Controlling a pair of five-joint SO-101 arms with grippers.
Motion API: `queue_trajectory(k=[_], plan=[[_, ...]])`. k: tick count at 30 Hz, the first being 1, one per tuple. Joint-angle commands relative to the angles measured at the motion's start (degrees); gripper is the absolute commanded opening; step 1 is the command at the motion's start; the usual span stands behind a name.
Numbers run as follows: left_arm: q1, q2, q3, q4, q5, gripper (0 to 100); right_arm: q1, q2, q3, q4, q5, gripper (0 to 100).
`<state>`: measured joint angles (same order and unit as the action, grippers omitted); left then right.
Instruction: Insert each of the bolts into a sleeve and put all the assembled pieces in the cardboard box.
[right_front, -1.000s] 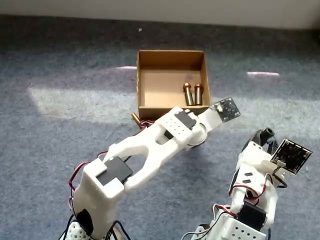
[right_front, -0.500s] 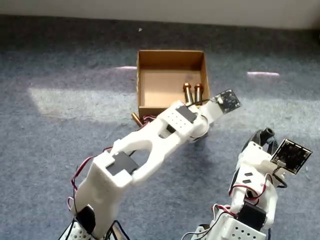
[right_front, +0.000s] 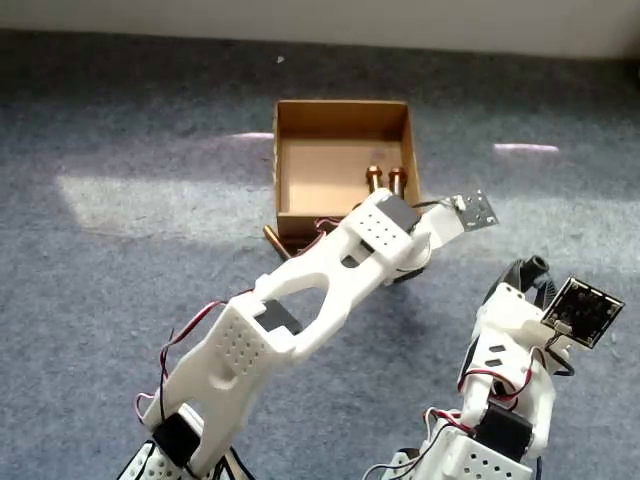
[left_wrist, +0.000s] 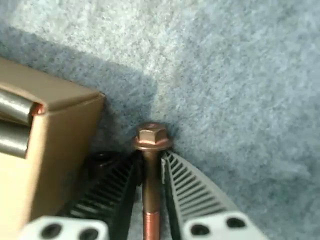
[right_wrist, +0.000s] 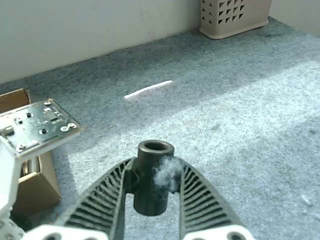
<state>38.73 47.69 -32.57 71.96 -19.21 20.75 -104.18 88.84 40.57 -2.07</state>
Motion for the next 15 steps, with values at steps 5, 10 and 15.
queue_trajectory(k=[5, 10, 15], plan=[[1.3, -0.6, -2.1, 3.7, -0.8, 0, 0.2, -1.0, -0.5, -1.5, -0.4, 0.5], [0.0, -2.1, -1.9, 3.7, 1.7, 0, 0.2, -1.0, -0.5, -1.5, -0.4, 0.5], [-0.6, -7.3, 2.1, 4.2, 2.4, 0, 0.2, -1.0, -0.5, -1.5, -0.4, 0.5]])
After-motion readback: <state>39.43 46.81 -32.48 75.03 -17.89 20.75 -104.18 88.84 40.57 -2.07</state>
